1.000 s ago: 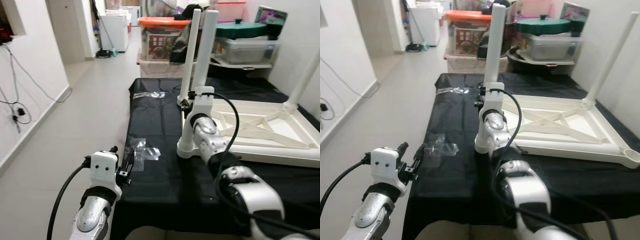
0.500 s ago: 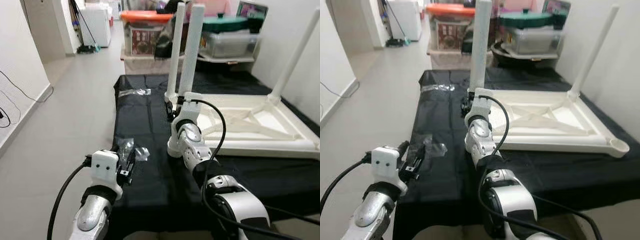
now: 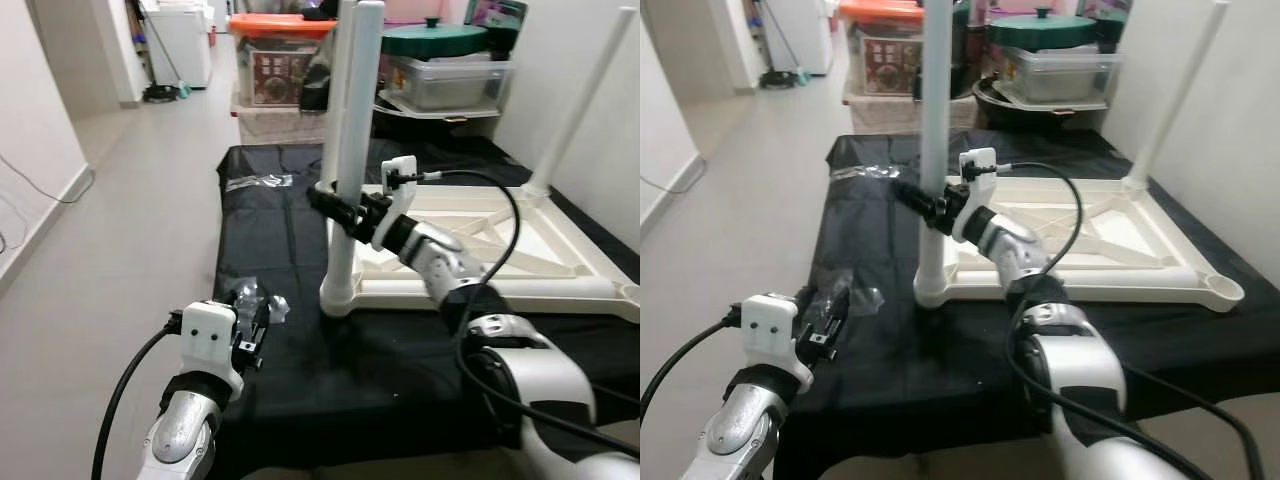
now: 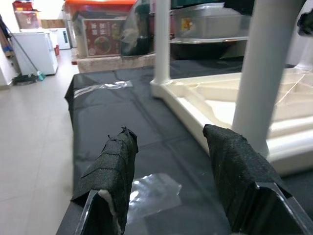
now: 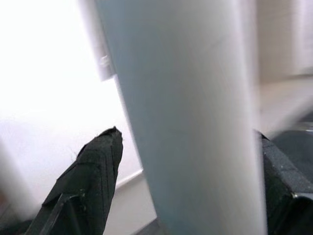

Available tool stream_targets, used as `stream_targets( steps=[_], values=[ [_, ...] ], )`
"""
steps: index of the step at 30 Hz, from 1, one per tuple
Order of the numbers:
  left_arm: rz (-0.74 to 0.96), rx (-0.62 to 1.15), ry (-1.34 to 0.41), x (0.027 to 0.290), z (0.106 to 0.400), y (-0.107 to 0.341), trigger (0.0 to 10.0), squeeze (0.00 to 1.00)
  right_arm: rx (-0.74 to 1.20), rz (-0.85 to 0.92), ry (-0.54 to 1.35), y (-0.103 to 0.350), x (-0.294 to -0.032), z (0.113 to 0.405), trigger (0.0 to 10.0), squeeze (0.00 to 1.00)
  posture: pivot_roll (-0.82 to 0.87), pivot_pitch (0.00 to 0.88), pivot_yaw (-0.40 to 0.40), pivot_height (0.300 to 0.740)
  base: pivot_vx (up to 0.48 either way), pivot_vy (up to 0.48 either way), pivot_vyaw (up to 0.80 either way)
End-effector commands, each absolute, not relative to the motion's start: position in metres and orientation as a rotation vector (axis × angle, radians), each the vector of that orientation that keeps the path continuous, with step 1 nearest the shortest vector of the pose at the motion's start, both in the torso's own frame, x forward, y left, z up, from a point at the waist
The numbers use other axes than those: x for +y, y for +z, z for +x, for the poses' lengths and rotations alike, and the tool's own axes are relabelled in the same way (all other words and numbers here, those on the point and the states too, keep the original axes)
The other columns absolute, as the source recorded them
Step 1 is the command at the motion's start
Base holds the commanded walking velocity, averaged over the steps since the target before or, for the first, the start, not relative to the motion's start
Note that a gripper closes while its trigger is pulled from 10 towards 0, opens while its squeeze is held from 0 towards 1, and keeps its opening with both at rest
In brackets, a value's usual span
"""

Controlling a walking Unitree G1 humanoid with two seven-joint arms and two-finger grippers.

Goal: Building children table

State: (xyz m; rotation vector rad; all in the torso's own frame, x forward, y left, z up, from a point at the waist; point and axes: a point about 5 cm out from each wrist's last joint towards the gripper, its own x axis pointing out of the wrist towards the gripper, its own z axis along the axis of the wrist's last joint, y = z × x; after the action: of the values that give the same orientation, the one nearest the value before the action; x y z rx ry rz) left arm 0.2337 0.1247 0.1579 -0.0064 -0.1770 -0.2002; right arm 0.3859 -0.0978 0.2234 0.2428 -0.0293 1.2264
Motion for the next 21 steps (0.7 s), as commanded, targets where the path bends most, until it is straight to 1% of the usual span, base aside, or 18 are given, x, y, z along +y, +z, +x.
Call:
stream_targets(
  steps=[1, 4, 7, 8, 13, 17, 19, 20, 21],
  values=[
    [-0.001, -0.160, -0.199, 0.124, 0.235, 0.154, 10.0, 0.00, 0.046, 0.224, 1.416, 0.215, -0.078, 0.376, 10.0, 0.00, 0.03, 0.000, -0.044, 0.740, 0.000, 0.000, 0.00],
    [0.000, -0.162, -0.197, 0.124, 0.235, 0.155, 10.0, 0.00, 0.084, 0.191, 1.489, 0.212, -0.072, 0.372, 10.0, 0.00, 0.03, 0.000, -0.044, 0.740, 0.000, 0.000, 0.00],
    [0.002, -0.162, -0.197, 0.124, 0.235, 0.155, 10.0, 0.00, 0.109, 0.155, 1.516, 0.207, -0.067, 0.370, 10.0, 0.00, 0.03, 0.000, -0.044, 0.740, 0.000, 0.000, 0.00],
    [0.001, -0.162, -0.196, 0.124, 0.235, 0.155, 10.0, 0.00, 0.114, 0.153, 1.517, 0.206, -0.065, 0.370, 0.0, 0.00, 0.03, 0.000, -0.044, 0.740, 0.000, 0.000, 0.00],
    [0.002, -0.163, -0.196, 0.124, 0.235, 0.155, 10.0, 0.00, 0.118, 0.152, 1.515, 0.205, -0.063, 0.369, 0.0, 0.00, 0.03, 0.000, -0.044, 0.740, 0.000, 0.000, 0.00],
    [0.000, -0.162, -0.198, 0.124, 0.235, 0.155, 10.0, 0.00, 0.069, 0.172, 1.484, 0.205, -0.063, 0.370, 0.0, 0.00, 0.03, 0.000, -0.042, 0.740, 0.000, 0.000, 0.00],
    [-0.001, -0.162, -0.200, 0.123, 0.235, 0.155, 10.0, 0.00, 0.044, 0.199, 1.378, 0.205, -0.062, 0.375, 0.0, 0.00, 0.03, 0.000, -0.042, 0.740, 0.000, 0.000, 0.00],
    [0.000, -0.162, -0.200, 0.123, 0.235, 0.155, 10.0, 0.00, 0.036, 0.238, 1.242, 0.206, -0.061, 0.382, 0.0, 0.00, 0.03, 0.000, -0.045, 0.740, 0.000, 0.000, 0.00],
    [0.000, -0.162, -0.200, 0.123, 0.235, 0.155, 10.0, 0.00, 0.036, 0.238, 1.242, 0.206, -0.061, 0.382, 0.0, 0.00, 0.03, 0.000, -0.045, 0.740, 0.000, 0.000, 0.00]
  ],
)
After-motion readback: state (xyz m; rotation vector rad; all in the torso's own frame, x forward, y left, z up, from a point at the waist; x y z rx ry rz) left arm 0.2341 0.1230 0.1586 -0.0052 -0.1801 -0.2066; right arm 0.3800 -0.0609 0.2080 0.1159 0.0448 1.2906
